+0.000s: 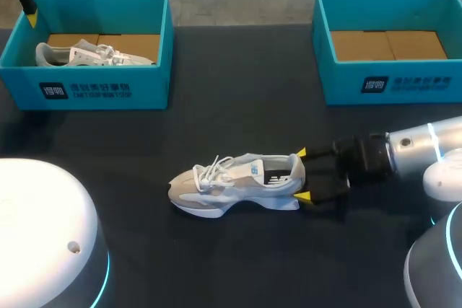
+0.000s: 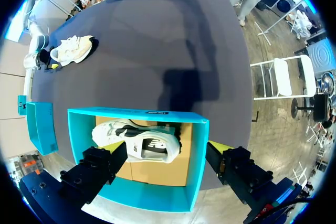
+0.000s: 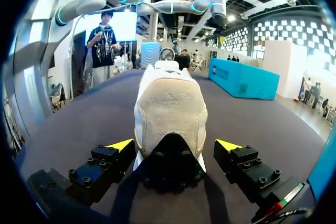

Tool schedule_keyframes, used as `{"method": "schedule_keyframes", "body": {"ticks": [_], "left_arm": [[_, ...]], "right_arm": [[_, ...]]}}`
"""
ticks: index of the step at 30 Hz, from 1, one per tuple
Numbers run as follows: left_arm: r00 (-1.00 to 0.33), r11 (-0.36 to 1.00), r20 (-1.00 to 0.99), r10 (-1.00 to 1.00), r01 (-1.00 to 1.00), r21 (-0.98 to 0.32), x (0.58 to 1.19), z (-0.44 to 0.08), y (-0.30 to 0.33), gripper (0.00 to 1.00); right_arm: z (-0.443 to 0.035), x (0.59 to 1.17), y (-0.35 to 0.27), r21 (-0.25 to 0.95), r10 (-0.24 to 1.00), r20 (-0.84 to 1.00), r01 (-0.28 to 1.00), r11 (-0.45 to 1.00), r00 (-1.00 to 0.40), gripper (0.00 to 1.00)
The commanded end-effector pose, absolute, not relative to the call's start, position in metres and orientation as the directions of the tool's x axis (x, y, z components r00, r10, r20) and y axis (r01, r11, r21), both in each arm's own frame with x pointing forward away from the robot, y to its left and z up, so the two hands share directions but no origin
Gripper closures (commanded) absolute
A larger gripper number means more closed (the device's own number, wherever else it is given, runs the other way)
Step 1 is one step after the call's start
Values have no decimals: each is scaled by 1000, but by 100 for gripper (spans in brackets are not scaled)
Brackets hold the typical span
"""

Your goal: Take the shoe out of the shoebox, open the shoe tongue, remove and reinsert the insole, then place the shoe into the shoebox

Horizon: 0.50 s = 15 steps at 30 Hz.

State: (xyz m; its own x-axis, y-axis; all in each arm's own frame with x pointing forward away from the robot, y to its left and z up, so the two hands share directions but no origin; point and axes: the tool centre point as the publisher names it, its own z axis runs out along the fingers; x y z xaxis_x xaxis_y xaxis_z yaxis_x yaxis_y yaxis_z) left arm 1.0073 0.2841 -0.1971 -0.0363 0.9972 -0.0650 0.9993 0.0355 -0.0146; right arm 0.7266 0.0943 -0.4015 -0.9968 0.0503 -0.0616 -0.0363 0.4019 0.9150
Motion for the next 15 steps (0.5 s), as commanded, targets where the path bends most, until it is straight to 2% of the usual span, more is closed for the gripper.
{"method": "schedule_keyframes", "body": {"ticks": [1, 15], "left_arm": [[-36, 35, -61, 997, 999, -14, 1007, -196, 284, 0], [-36, 35, -61, 997, 999, -14, 1007, -196, 284, 0]], "right_arm": [[-402, 727, 99, 914, 40, -61, -39, 403, -997, 0], [-404, 726, 111, 920, 33, -60, -43, 390, -998, 0]]}}
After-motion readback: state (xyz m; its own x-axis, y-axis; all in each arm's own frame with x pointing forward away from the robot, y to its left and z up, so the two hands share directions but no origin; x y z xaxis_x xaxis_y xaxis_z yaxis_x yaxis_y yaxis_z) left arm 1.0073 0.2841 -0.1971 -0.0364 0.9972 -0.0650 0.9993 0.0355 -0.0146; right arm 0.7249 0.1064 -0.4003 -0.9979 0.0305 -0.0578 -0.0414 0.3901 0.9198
